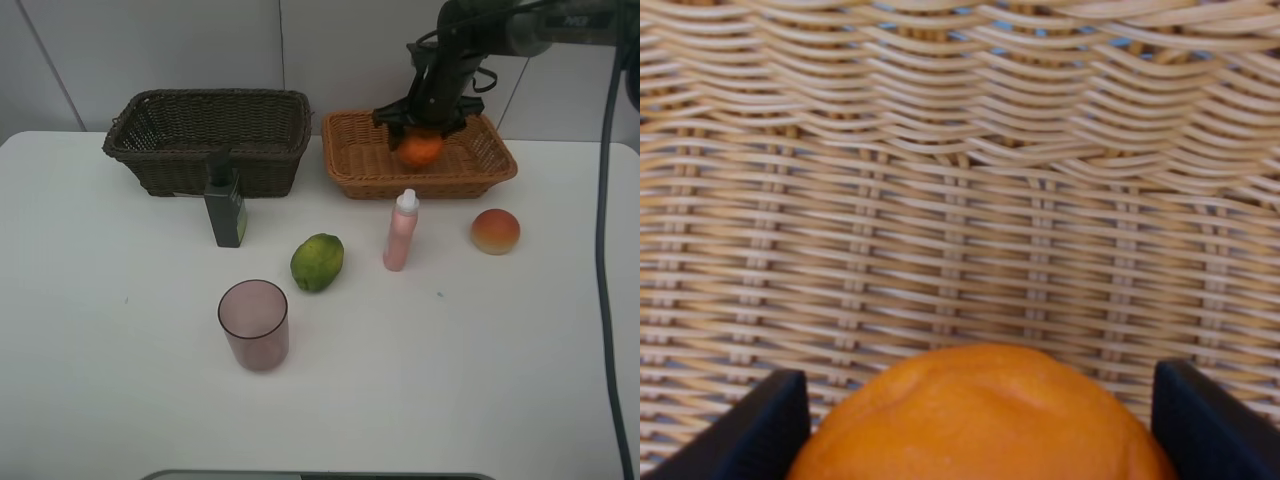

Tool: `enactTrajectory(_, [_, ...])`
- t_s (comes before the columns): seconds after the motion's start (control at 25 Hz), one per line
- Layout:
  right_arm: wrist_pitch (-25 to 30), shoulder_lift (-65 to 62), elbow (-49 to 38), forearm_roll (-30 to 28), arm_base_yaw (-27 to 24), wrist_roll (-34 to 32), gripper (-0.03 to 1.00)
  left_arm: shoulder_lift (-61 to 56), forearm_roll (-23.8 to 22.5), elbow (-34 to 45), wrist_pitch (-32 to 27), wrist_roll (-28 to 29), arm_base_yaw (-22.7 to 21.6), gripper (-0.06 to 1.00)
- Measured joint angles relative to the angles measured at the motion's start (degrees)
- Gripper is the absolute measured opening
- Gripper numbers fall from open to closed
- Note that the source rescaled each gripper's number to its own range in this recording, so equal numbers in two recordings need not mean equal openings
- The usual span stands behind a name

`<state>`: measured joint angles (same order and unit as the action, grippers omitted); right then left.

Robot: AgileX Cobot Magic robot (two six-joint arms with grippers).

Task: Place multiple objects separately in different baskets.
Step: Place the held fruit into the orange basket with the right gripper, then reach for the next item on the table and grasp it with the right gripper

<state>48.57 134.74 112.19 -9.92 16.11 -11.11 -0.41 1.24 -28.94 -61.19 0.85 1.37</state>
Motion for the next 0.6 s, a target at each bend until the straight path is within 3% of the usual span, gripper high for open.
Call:
enactTrajectory(0.12, [-0.56,0.0,0.0,0.14,0.0,0.0,0.87,0.0,0.0,0.0,0.0,0.0,0.0,1.0])
enactTrajectory(0.2, [-0.73,0.0,0.0,0.14,0.0,0.0,0.96,0.0,0.0,0.0,0.0,0.0,0.0,1.0])
enactTrajectory(0.4, [-0.75,-0.41,0.0,0.14,0.0,0.0,1.0,0.0,0.0,0.0,0.0,0.0,0.0,1.0])
enactTrajectory(0.6, [3.37,-3.43,0.0,1.12,0.0,0.06,1.0,0.0,0.0,0.0,0.0,0.0,0.0,1.0])
